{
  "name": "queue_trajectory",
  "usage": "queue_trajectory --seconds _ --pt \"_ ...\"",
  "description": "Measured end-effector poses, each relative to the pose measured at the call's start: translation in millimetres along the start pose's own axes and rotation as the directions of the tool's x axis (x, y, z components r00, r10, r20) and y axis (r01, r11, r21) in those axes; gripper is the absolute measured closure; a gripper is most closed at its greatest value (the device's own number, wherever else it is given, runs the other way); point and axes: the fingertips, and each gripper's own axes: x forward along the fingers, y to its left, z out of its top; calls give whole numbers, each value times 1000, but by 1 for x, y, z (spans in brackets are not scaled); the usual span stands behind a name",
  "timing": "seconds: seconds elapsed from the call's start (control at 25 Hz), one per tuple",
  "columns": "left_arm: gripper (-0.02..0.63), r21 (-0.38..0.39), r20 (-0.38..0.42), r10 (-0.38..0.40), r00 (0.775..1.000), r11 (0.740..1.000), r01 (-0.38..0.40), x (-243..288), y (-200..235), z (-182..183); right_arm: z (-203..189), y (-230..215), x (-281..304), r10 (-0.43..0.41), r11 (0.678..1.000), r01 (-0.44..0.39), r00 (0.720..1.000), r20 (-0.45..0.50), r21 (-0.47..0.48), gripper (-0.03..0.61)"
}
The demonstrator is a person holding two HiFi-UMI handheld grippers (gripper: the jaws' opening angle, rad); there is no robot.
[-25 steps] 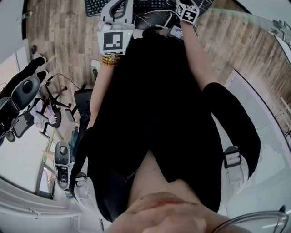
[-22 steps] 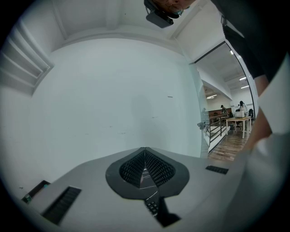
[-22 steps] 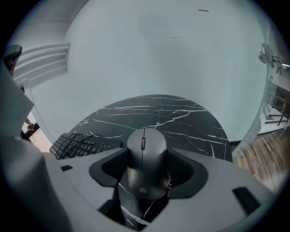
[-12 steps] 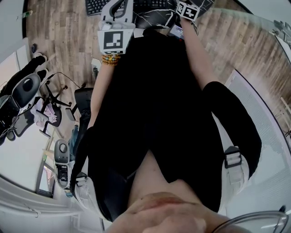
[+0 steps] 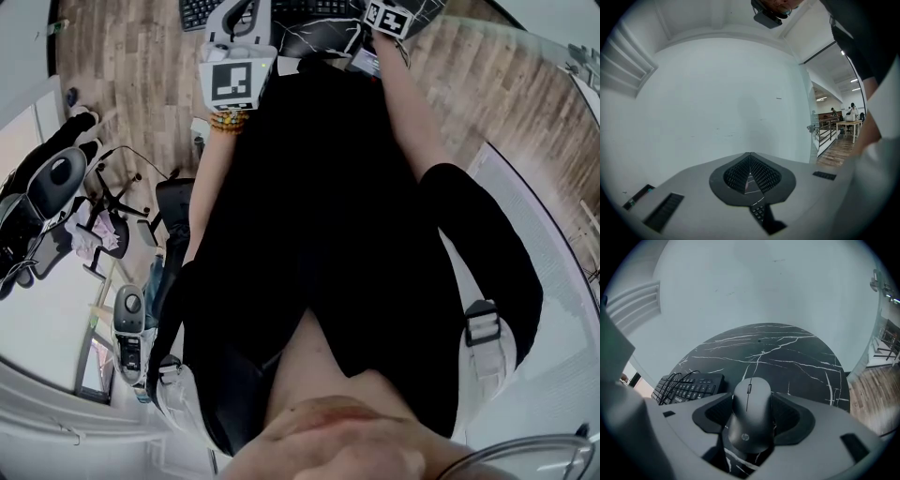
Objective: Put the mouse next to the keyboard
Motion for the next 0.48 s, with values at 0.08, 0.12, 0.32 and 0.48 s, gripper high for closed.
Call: queue_trajectory --seconds 0.08,0.12,0.32,0.48 --pt "600 2 1 -3 1000 1000 3 0 1 0 -1 0 0 -1 1000 1 1000 -5 6 299" --pt "600 5 3 -6 1000 1000 5 1 1 0 -1 1 0 -1 1000 1 1000 -2 7 299" --pt "600 -2 3 -8 1000 1000 8 2 4 0 4 6 -1 11 1000 -11 1000 19 13 301" --pt "600 5 8 -13 1000 1000 13 1 5 0 1 6 -1 -9 1000 9 1000 9 -8 301"
